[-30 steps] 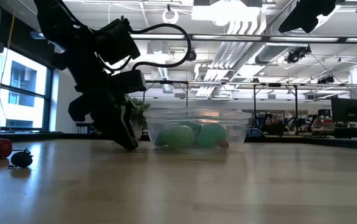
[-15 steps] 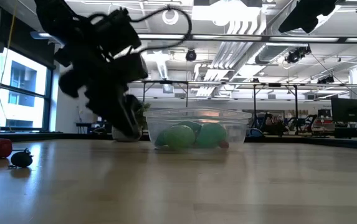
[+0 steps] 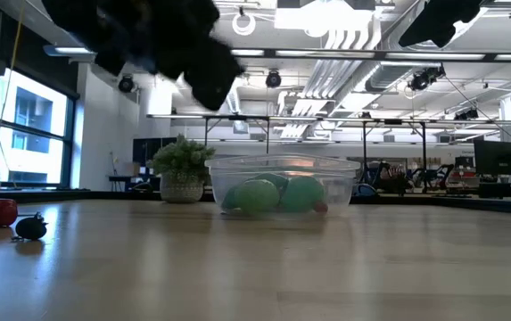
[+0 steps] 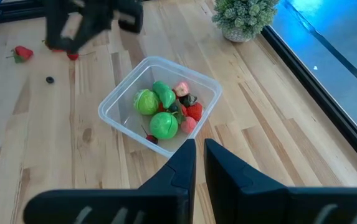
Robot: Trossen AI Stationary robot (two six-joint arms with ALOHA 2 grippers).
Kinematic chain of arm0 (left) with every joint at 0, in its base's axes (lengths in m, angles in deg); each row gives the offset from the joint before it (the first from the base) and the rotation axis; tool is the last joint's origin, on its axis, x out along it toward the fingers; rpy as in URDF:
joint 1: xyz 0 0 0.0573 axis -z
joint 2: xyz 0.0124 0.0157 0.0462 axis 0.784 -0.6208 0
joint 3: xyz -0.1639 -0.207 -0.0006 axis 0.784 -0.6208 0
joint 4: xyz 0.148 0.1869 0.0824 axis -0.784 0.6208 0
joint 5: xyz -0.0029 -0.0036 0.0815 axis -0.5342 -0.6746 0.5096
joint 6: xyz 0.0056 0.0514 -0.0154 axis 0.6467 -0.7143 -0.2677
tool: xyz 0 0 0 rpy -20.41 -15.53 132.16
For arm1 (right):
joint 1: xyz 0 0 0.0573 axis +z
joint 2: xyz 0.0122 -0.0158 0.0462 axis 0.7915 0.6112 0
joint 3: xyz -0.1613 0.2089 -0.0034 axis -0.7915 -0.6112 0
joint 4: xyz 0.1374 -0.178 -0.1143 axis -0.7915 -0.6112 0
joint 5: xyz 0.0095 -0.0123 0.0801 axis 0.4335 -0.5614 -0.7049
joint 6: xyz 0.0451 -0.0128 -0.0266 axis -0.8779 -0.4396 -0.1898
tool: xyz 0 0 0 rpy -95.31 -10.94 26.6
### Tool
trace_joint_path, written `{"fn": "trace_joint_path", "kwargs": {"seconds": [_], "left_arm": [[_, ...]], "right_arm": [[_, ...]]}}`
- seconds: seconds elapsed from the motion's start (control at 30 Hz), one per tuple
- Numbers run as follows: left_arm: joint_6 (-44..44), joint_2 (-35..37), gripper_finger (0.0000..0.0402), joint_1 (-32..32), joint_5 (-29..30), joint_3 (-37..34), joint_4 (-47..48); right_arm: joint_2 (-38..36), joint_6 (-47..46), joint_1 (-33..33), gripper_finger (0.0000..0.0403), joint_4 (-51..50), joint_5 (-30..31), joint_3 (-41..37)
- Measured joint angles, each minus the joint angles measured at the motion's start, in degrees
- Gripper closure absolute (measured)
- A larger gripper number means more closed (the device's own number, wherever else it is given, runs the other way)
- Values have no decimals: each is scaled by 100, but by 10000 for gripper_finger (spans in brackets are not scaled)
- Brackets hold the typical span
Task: Pick and placing Produce into tupperware
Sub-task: Put the black raspberry into the transparent bin
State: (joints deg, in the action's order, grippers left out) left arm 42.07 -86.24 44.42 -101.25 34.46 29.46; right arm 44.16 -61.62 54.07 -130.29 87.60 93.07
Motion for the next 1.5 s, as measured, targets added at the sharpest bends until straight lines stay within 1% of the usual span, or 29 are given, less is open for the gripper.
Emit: {"fn": "trace_joint_path", "kwargs": {"seconds": [0.07, 0.1, 0.17, 0.23, 0.3, 0.33, 0.4, 0.47, 0.53, 0.6, 0.67, 0.73, 0.97, 1.13, 1.23, 1.5], "left_arm": [[12, 39, 279, -7, 380, 109, -512], [-66, 69, 279, -43, 569, 212, -615], [-422, 77, 279, -80, 967, 524, -649], [-934, 75, 279, -159, 1491, 912, -374], [-1549, 74, 279, -191, 2065, 1392, 219], [-1803, 74, 279, -199, 2354, 1676, 696], [-2222, 16, 279, -297, 2869, 2321, 1902], [-2531, -137, 279, -374, 3060, 2992, 3145], [-2682, -385, 279, -511, 3036, 3606, 4094], [-2728, -644, 279, -627, 2813, 4059, 4837], [-2811, -946, 279, -740, 2513, 4306, 5180], [-2825, -1222, 279, -796, 2325, 4316, 5396], [-2966, -2150, 279, -819, 2103, 4316, 5672], [-2971, -2559, 279, -788, 1829, 4326, 5691], [-2971, -2668, 279, -774, 1826, 4311, 5820], [-3035, -2706, 279, -690, 1784, 4324, 5759]], "right_arm": [[2, 0, 0, 378, 2, -2, 0], [0, 0, 2, 378, 0, -2, 0], [2, 0, 0, 378, 2, 0, 0], [0, 0, 0, 378, 1, 0, 0], [2, 0, 2, 378, 1, -3, 0], [2, 0, 0, 378, 0, 0, 0], [0, 0, 0, 378, 0, 0, -2], [0, 0, 2, 378, 1, -3, 0], [1, 0, 0, 378, 1, 0, 0], [0, 0, 0, 378, 2, 0, 0], [2, 0, 2, 378, 0, -3, 0], [0, 0, 0, 378, 2, 0, 0], [0, 0, 0, 378, 0, 2, 0], [1, 0, 0, 378, -11, 0, 0], [0, 0, 0, 378, -13, 0, 0], [2, 0, 0, 378, -18, 0, 0]]}}
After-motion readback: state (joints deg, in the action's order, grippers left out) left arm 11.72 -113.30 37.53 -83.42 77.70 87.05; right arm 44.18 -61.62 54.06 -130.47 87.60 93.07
